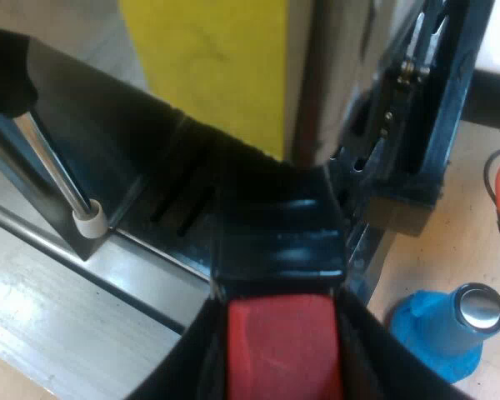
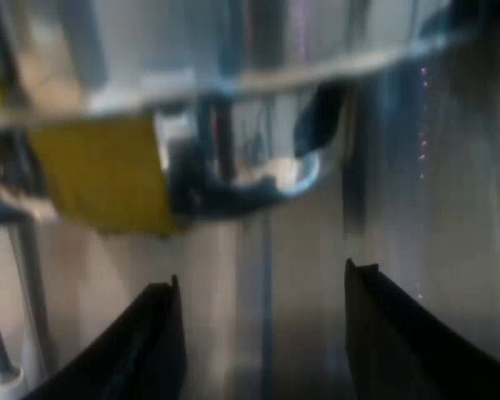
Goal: Put the handle in the coffee machine
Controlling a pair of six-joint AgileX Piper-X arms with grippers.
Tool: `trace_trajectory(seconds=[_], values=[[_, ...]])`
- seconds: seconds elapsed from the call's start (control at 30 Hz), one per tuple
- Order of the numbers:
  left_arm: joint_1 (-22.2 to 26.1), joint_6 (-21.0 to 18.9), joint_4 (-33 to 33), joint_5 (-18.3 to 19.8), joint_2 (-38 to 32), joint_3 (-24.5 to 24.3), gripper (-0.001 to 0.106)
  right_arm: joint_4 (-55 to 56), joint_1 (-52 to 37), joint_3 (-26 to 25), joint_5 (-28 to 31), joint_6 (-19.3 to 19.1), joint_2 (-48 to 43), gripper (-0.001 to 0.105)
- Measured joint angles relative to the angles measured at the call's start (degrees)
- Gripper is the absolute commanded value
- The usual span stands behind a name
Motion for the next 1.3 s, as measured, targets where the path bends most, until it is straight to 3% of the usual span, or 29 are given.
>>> trace_trajectory(seconds=[0.23,0.37,1.2,1.3], values=[[0.0,0.0,0.0,0.0,0.0,0.0,0.000,-0.5,0.0,-1.8,0.6,0.0,0.5,0.047],[0.0,0.0,0.0,0.0,0.0,0.0,0.000,-1.3,0.1,-3.4,1.3,-2.8,0.6,0.047],[0.0,-0.2,0.0,0.1,0.0,0.0,0.000,-4.2,0.7,-3.5,4.2,-5.0,0.8,0.047],[0.0,-0.2,0.0,0.1,0.0,0.0,0.005,-4.3,0.7,-3.5,4.2,-5.5,0.8,0.047]])
